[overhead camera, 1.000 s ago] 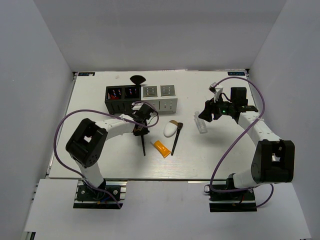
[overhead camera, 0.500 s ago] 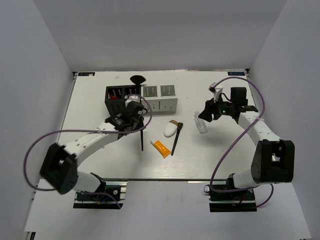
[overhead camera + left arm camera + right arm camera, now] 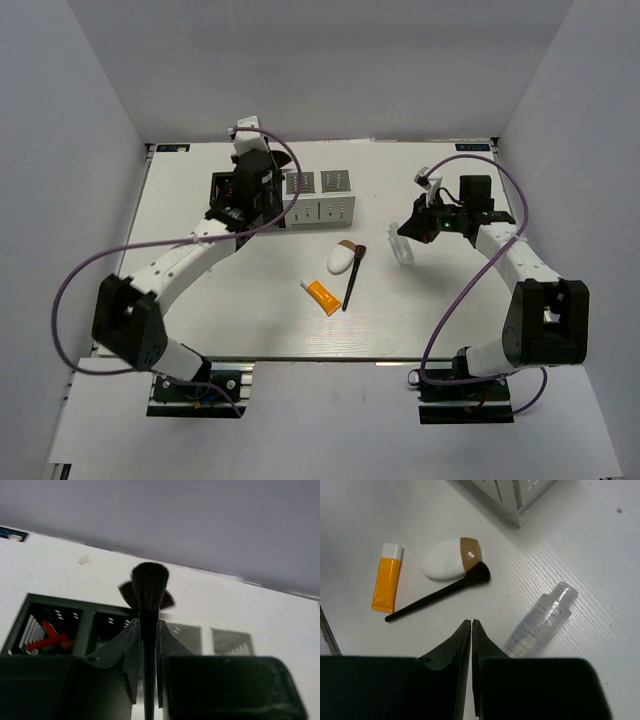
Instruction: Organize the makeup
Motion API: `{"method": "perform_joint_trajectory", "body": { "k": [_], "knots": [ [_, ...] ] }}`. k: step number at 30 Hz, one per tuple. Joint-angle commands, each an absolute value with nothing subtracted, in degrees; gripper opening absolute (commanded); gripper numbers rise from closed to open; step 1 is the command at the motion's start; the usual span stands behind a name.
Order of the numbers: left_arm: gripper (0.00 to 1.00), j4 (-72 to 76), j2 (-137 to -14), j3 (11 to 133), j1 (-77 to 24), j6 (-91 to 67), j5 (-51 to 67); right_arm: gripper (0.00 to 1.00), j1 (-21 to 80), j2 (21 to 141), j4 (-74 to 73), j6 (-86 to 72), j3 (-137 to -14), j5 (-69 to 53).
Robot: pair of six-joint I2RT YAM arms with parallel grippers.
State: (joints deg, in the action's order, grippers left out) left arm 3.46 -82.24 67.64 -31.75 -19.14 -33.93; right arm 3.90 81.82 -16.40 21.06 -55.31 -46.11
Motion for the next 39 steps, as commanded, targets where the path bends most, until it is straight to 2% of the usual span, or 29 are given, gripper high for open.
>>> {"method": "perform_joint_trajectory", "body": {
  "k": [1, 6, 14, 19, 22, 26, 27, 28, 30, 31, 34, 39],
  "knots": [
    [0.0, 14.41, -88.39, 71.8, -29.19, -9.59, -41.31, 0.1, 4.22, 80.78, -16.35, 21.62, -55.2, -47.55],
    [0.0, 15.72, -95.88, 78.83, -26.38, -4.41, -42.1, 0.1, 4.31, 79.72, -16.08, 21.53, -53.7, -47.11],
    [0.0, 17.14, -102.47, 82.0, -23.55, -2.64, -40.69, 0.11, 4.31, 80.33, -16.17, 21.71, -54.05, -47.02],
    [0.0, 16.53, -103.62, 79.99, -23.55, -6.14, -40.26, 0.24, 4.4, 81.74, -16.87, 22.41, -55.46, -48.16],
    [0.01, 17.49, -103.97, 78.4, -24.16, -6.77, -40.78, 0.28, 4.83, 82.53, -17.75, 22.59, -56.34, -48.6],
    [0.13, 16.7, -104.5, 77.7, -24.17, -9.13, -42.1, 0.29, 5.27, 82.36, -18.63, 22.94, -56.25, -48.87],
    [0.2, 16.7, -104.33, 77.43, -24.17, -9.31, -42.1, 0.31, 5.45, 82.18, -18.72, 22.94, -55.73, -48.87],
    [0.33, 16.53, -104.24, 77.0, -24.17, -9.49, -42.1, 0.32, 5.36, 82.09, -18.72, 23.03, -55.55, -48.69],
    [0.42, 16.44, -103.98, 76.47, -24.7, -9.58, -41.84, 0.34, 5.54, 81.83, -18.72, 22.94, -55.28, -48.69],
    [0.51, 16.44, -103.63, 75.77, -24.7, -9.84, -41.84, 0.36, 5.89, 81.65, -18.81, 22.94, -54.94, -49.04],
    [0.56, 15.91, -102.84, 75.06, -24.7, -10.89, -41.22, 0.44, 6.15, 81.56, -19.33, 23.2, -54.93, -49.74],
    [0.61, 15.47, -100.29, 73.92, -24.7, -11.69, -41.13, 0.5, 7.82, 82.27, -22.14, 24.08, -55.28, -52.03]
  ]
}}
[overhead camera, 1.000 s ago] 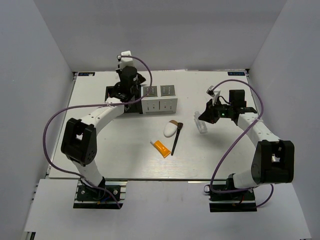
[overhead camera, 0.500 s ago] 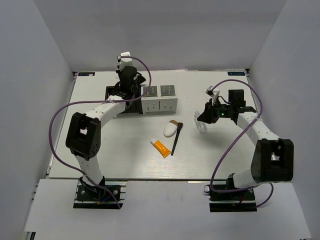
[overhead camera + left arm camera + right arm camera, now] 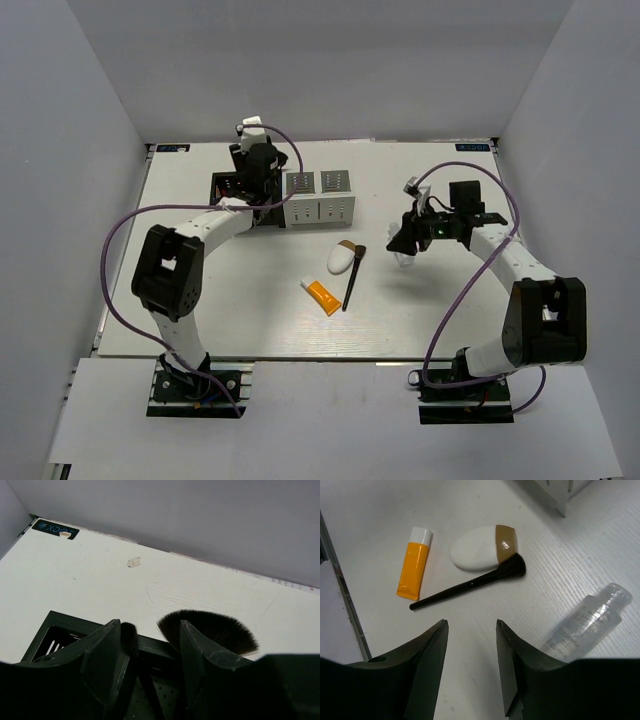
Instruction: Organize the makeup
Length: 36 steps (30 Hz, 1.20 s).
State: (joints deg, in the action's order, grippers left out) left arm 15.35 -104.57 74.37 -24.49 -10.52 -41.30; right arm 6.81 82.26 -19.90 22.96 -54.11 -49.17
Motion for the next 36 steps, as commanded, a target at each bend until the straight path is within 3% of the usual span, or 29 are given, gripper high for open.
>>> {"method": "perform_joint_trajectory", "body": {
  "k": [1, 4, 7, 8, 9, 12, 17, 21, 22, 24, 28, 31, 36],
  "knots": [
    [0.61, 15.47, -99.59, 73.83, -24.7, -11.69, -40.96, 0.5, 8.43, 82.18, -22.32, 23.91, -54.85, -51.6],
    [0.61, 14.25, -95.38, 73.39, -25.22, -11.6, -40.0, 0.49, 10.8, 82.09, -21.8, 22.07, -53.97, -49.32],
    [0.41, 10.74, -88.53, 71.9, -25.22, -12.48, -37.02, 0.42, 14.14, 82.7, -20.83, 18.12, -53.61, -43.98],
    [0.28, 9.33, -86.42, 71.37, -25.22, -13.18, -35.87, 0.32, 14.85, 83.05, -19.7, 16.8, -53.53, -42.29],
    [0.08, 6.79, -82.39, 69.63, -25.22, -13.88, -34.73, 0.24, 17.03, 83.4, -19.43, 13.92, -53.7, -40.62],
    [0.0, 1.35, -73.08, 64.71, -25.22, -16.25, -31.03, 0.05, 19.51, 86.3, -19.86, 9.5, -55.89, -32.53],
    [0.1, -11.14, -58.03, 56.27, -25.22, -25.3, -28.66, 0.08, 25.22, 89.91, -18.99, -2.69, -58.97, -18.4],
    [0.11, -20.64, -45.99, 48.09, -25.22, -33.11, -27.25, 0.25, 29.44, 91.49, -18.01, -9.05, -61.07, -7.13],
    [0.15, -21.96, -42.14, 45.47, -25.22, -34.18, -27.07, 0.33, 30.75, 91.93, -18.19, -10.44, -61.61, -6.51],
    [0.22, -26.18, -39.04, 43.78, -25.22, -36.81, -26.9, 0.37, 31.64, 93.68, -18.54, -11.6, -62.48, -6.41],
    [0.48, -32.33, -34.64, 43.07, -25.22, -39.98, -27.24, 0.4, 33.05, 96.15, -18.81, -14.32, -63.02, -5.28],
    [0.55, -36.03, -33.32, 42.98, -25.22, -41.74, -27.95, 0.42, 34.36, 96.77, -19.25, -14.5, -62.84, -2.56],
    [0.58, -37.97, -31.55, 41.66, -25.22, -43.59, -27.77, 0.44, 35.07, 96.5, -19.51, -14.67, -61.44, -0.44]
  ]
}}
